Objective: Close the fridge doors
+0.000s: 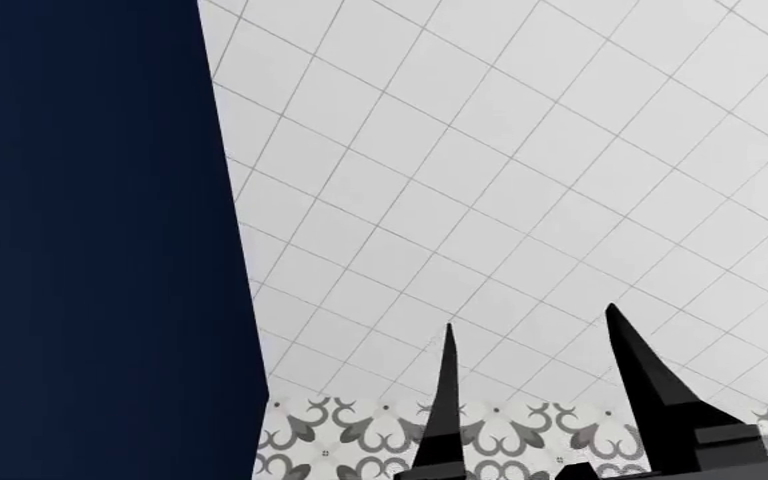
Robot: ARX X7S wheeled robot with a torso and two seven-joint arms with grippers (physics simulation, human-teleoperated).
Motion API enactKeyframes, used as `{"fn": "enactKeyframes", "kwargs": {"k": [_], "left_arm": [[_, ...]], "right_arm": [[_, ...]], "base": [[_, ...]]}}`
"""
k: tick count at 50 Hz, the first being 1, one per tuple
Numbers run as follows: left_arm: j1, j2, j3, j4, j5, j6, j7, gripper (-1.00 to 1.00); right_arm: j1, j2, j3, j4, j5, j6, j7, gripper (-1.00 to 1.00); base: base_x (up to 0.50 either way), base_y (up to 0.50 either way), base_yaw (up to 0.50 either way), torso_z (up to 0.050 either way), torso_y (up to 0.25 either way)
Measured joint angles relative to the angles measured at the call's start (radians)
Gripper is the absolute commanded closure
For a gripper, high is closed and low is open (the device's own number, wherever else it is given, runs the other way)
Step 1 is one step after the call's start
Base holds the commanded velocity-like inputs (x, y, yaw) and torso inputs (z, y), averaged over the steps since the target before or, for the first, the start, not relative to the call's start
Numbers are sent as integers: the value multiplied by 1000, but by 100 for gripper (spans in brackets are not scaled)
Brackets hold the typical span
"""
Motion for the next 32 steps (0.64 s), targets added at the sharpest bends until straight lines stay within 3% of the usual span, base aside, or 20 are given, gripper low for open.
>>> {"fn": "enactKeyframes", "kwargs": {"k": [15,32], "left_arm": [[-64,-133,13,35,-146,-141,-83,-100],[1,-224,-43,20,-143,-150,28,-100]], "right_arm": [[-18,16,9,-19,1,-6,10,-100],[-25,19,11,-24,-3,-10,13,-100]], "base": [[11,6,-1,1,0],[5,6,3,2,4]]}}
